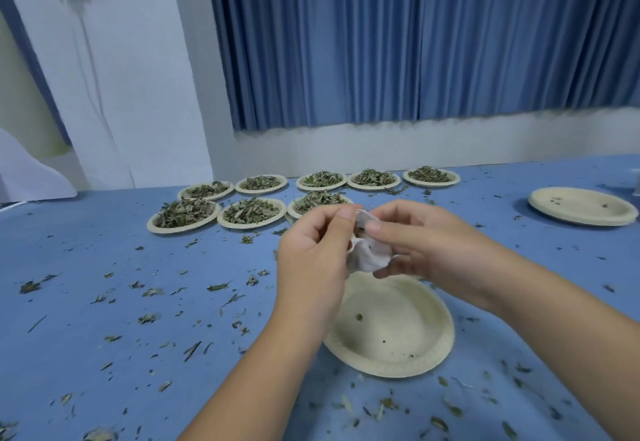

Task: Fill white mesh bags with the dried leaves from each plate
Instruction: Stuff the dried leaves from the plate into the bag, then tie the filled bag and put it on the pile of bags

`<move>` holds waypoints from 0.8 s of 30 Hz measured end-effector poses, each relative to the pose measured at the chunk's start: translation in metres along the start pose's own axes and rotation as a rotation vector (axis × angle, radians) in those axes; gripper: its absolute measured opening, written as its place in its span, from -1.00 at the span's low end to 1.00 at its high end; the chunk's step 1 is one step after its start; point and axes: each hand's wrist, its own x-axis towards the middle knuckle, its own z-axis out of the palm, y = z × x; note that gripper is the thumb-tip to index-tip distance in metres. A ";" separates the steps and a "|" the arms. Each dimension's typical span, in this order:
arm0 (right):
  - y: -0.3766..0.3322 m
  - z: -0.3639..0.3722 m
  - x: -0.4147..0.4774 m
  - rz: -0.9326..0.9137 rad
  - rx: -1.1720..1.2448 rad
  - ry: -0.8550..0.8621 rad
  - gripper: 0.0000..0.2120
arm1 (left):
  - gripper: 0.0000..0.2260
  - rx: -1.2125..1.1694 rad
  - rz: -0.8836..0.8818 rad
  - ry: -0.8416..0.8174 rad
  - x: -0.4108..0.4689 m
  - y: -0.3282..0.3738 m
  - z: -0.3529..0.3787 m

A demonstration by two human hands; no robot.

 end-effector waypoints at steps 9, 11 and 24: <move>-0.003 -0.113 -0.078 0.024 -0.506 0.298 -0.35 | -0.86 -0.353 -0.226 -0.280 0.008 -0.004 0.144; 0.002 -0.143 -0.095 0.022 -0.523 0.458 -0.47 | -0.86 -0.470 -0.312 -0.354 0.006 -0.011 0.185; 0.015 -0.358 -0.182 0.090 -0.317 1.126 -0.65 | -0.86 -0.405 -0.598 -0.473 0.001 -0.086 0.346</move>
